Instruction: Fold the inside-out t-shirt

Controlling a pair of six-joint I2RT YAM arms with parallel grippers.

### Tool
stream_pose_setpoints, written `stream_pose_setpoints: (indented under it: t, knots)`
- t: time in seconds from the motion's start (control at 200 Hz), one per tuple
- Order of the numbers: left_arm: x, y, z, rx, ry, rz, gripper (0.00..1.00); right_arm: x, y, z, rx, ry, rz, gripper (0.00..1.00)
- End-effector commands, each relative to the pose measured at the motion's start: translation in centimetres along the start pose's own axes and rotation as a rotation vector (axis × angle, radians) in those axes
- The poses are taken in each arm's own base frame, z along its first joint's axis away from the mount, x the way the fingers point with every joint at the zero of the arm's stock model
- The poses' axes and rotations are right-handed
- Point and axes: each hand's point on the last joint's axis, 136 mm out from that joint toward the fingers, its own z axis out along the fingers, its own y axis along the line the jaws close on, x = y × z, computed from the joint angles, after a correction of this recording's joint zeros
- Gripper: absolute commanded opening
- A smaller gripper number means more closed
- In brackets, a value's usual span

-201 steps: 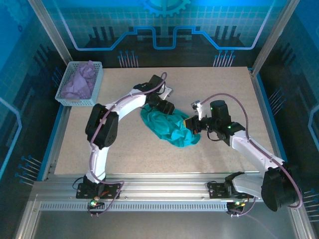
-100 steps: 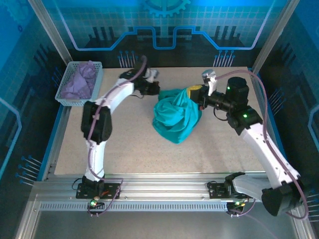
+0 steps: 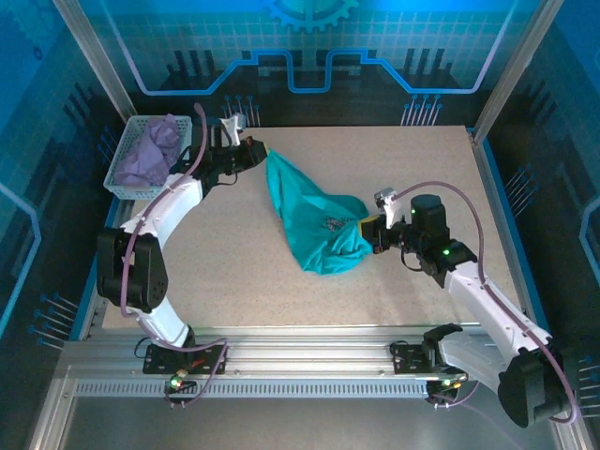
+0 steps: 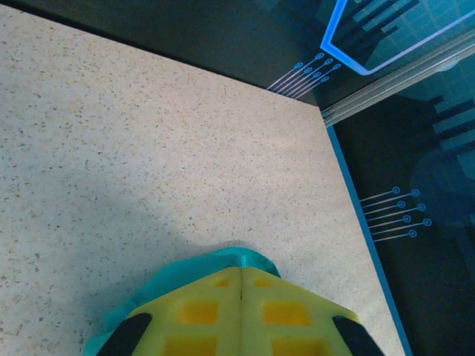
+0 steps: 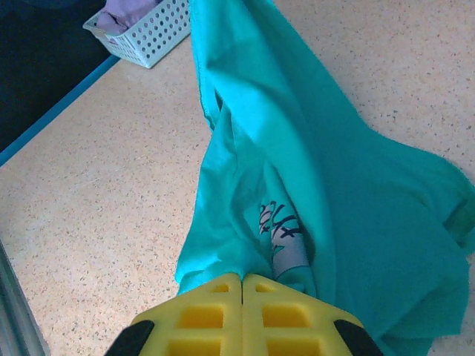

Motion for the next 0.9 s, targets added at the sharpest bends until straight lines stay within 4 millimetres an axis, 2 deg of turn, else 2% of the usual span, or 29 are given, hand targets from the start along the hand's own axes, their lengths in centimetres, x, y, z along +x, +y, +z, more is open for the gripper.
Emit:
stream_pose_setpoints:
  t: [0.0,0.1,0.155,0.21,0.275,0.345,0.48,0.56,0.625,0.72,0.785,0.89]
  knots:
    - [0.8,1.9,0.3,-0.07,0.013,-0.006,0.01,-2.8,1.1,-0.9,-0.036,-0.107,-0.036,0.0]
    - [3.1,5.2,1.0,-0.206,0.067,-0.006,0.37,-3.3,1.2,-0.8,-0.04,-0.113,-0.035,0.0]
    - [4.4,6.7,0.7,-0.301,0.092,0.02,0.49,-3.4,1.1,-0.7,-0.04,-0.11,-0.032,0.0]
    - [5.6,7.7,0.1,-0.391,0.104,0.051,0.56,-3.4,1.0,-0.4,-0.042,-0.108,-0.024,0.0]
    - [7.5,7.7,-0.6,-0.425,0.107,0.077,0.64,-3.4,0.8,0.0,-0.045,-0.1,-0.011,0.0]
    - [10.4,5.6,-0.8,-0.36,0.119,0.117,0.69,-3.4,0.6,0.5,-0.048,-0.096,0.001,0.0]
    - [18.1,-1.1,0.0,-0.102,0.227,0.236,0.72,-3.4,0.2,1.2,-0.042,-0.082,0.014,0.0]
    - [21.8,-3.2,0.7,-0.016,0.299,0.276,0.72,-3.6,-0.1,1.4,-0.034,-0.078,0.013,0.0]
    - [24.1,-3.7,1.7,0.014,0.345,0.302,0.72,-3.7,-0.3,1.5,-0.025,-0.074,0.019,0.0]
    - [26.2,-3.9,3.2,0.037,0.392,0.301,0.7,-3.9,-0.6,1.6,-0.014,-0.07,0.027,0.0]
    - [26.8,-3.8,4.1,0.037,0.409,0.299,0.65,-4.2,-0.6,1.6,-0.014,-0.073,0.028,0.0]
    - [26.7,-3.2,5.4,0.011,0.41,0.308,0.47,-4.5,-0.3,1.5,-0.022,-0.077,0.025,0.0]
